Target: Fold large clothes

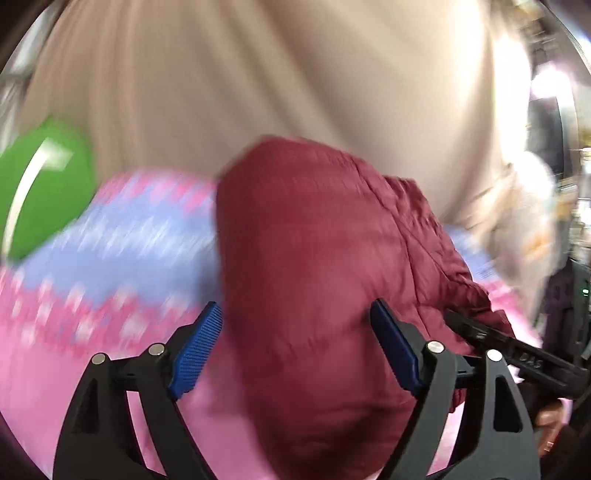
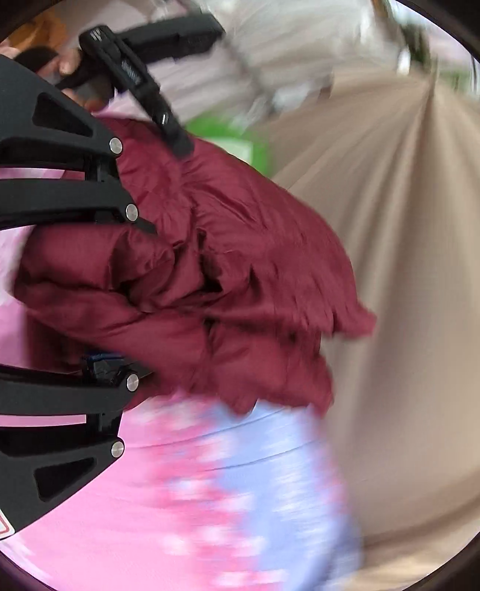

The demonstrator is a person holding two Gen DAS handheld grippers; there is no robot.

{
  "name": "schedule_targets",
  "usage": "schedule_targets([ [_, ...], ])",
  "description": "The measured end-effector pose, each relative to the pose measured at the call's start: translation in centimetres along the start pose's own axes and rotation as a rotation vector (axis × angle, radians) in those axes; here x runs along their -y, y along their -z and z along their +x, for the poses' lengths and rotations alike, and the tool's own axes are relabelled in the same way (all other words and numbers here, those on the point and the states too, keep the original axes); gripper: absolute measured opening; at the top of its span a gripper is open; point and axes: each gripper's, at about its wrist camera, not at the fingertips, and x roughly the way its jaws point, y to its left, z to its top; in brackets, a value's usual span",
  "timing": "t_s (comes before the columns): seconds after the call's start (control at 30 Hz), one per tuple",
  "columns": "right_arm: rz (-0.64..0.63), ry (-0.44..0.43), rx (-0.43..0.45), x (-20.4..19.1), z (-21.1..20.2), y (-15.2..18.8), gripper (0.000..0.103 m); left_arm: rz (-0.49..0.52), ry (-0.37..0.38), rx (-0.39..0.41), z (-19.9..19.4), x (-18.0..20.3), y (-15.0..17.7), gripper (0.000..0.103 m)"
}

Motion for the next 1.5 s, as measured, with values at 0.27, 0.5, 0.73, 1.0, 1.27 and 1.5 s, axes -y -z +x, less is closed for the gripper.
schedule_targets([
  [0.27,0.091,0.08,-0.019,2.8,-0.9,4.0,0.04,-0.119,-0.008,-0.112,-0.2,-3.4,3.7,0.081],
  [0.5,-0.057,0.193,-0.081,1.1,3.1,2.9,0.053,-0.175,0.052,-0.251,2.7,-1.6,5.2,0.084],
  [0.73,0.104,0.049,-0.192,5.2,4.8,4.8,0.024,-0.004,-0.011,-0.338,2.0,1.2,9.7,0.087],
  [1.0,0.12,0.023,-0.116,4.8,1.3,5.8,0.006,0.015,-0.145,-0.357,3.4,-0.7,9.8,0.05],
  [1.27,0.159,0.064,-0.197,6.7,1.7,8.3,0.011,0.069,-0.226,-0.37,3.8,0.5,10.6,0.05],
  [1.5,0.006,0.166,-0.081,3.3,-3.1,6.2,0.017,0.038,-0.187,-0.268,-3.0,0.8,8.1,0.051],
])
